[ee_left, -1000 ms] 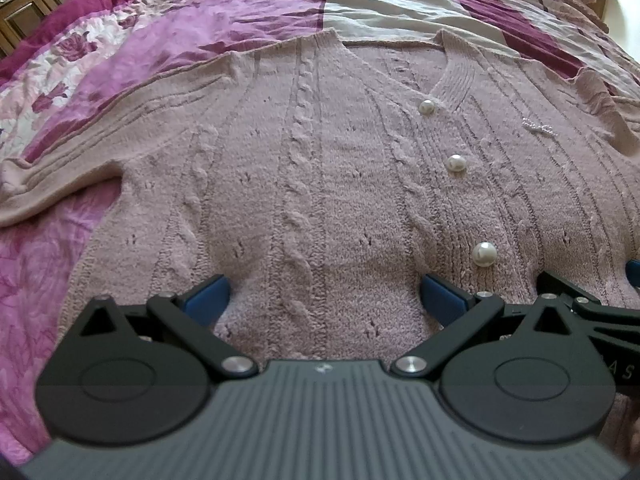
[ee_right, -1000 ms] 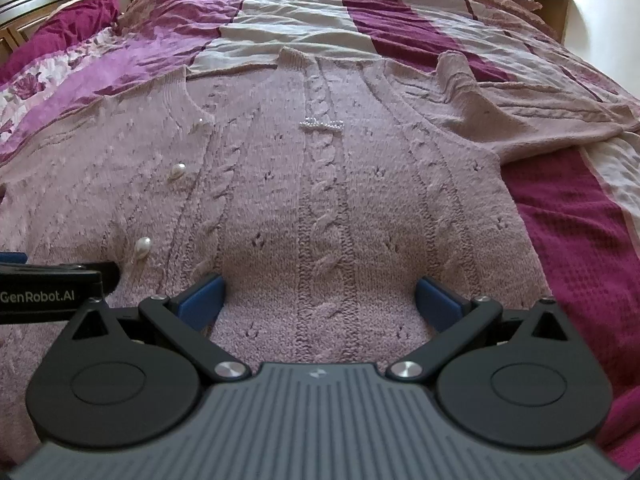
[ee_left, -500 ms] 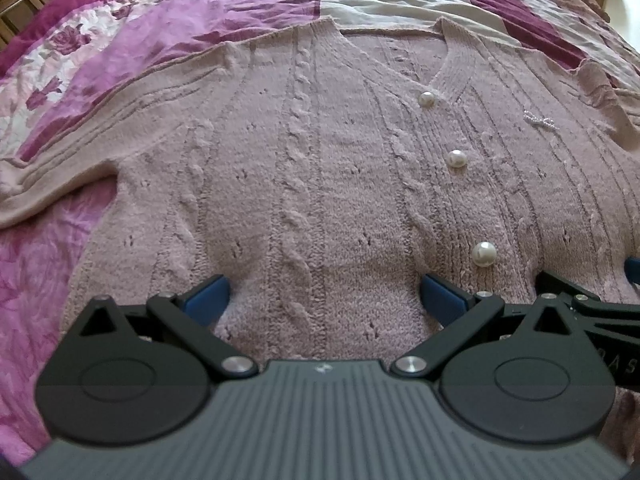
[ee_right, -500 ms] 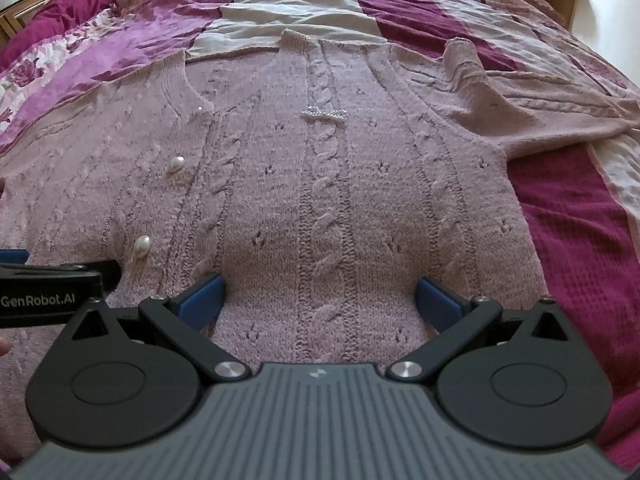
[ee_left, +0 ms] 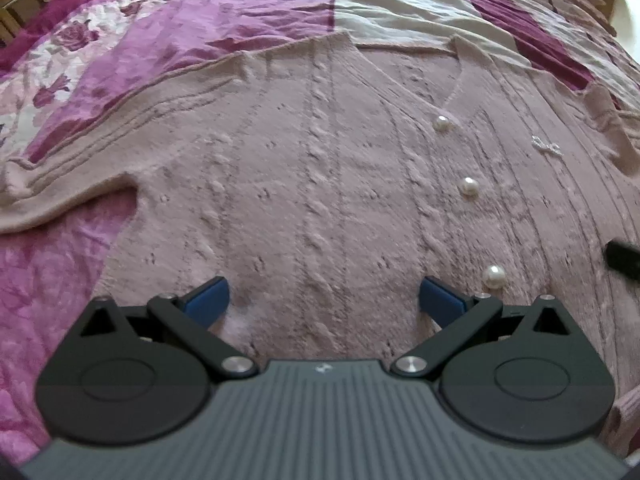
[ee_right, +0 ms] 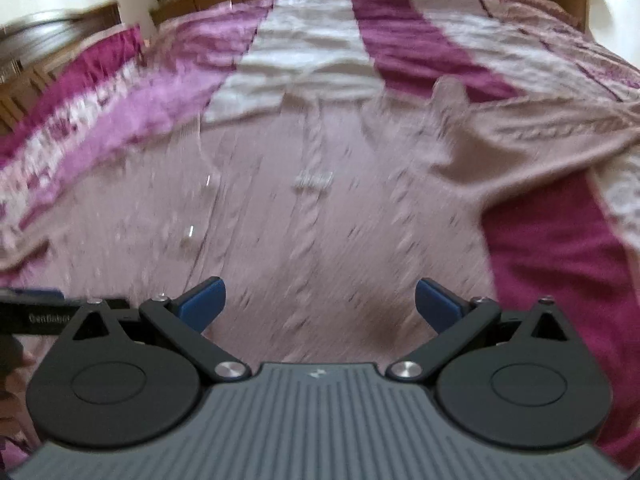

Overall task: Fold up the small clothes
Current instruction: 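Grasp the cuff of a cardigan sleeve with the right gripper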

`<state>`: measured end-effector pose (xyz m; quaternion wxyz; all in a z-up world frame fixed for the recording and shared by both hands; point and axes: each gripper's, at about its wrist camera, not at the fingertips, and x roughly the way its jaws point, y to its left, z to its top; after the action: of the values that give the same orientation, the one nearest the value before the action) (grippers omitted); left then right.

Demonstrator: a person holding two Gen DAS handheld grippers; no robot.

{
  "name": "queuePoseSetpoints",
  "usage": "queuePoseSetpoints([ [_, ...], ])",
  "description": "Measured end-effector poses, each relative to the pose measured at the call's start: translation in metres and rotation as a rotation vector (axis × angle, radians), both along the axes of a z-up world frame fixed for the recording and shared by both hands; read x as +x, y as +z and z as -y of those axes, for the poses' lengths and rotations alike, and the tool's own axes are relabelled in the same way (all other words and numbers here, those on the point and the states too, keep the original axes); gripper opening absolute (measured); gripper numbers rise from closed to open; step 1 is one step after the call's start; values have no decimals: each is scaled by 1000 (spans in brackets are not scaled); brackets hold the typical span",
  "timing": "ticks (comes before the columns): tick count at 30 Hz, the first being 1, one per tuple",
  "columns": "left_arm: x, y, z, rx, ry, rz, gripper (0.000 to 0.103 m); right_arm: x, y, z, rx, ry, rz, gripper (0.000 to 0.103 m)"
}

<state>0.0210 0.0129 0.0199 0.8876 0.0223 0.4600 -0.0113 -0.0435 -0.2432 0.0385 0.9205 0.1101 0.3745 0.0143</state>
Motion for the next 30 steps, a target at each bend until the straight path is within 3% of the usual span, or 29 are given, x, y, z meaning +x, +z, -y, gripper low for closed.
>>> queuePoseSetpoints([
  [5, 7, 3, -3, -13, 16, -5, 103, 10, 8, 56, 106, -62, 39, 103],
  [13, 15, -3, -1, -26, 40, -37, 103, 31, 7, 149, 150, -209, 98, 103],
  [22, 19, -11, 6, 21, 32, -44, 103, 67, -25, 248, 286, -424, 135, 103],
  [30, 15, -15, 10, 42, 33, -23, 103, 104, -47, 294, 327, -494, 176, 103],
])
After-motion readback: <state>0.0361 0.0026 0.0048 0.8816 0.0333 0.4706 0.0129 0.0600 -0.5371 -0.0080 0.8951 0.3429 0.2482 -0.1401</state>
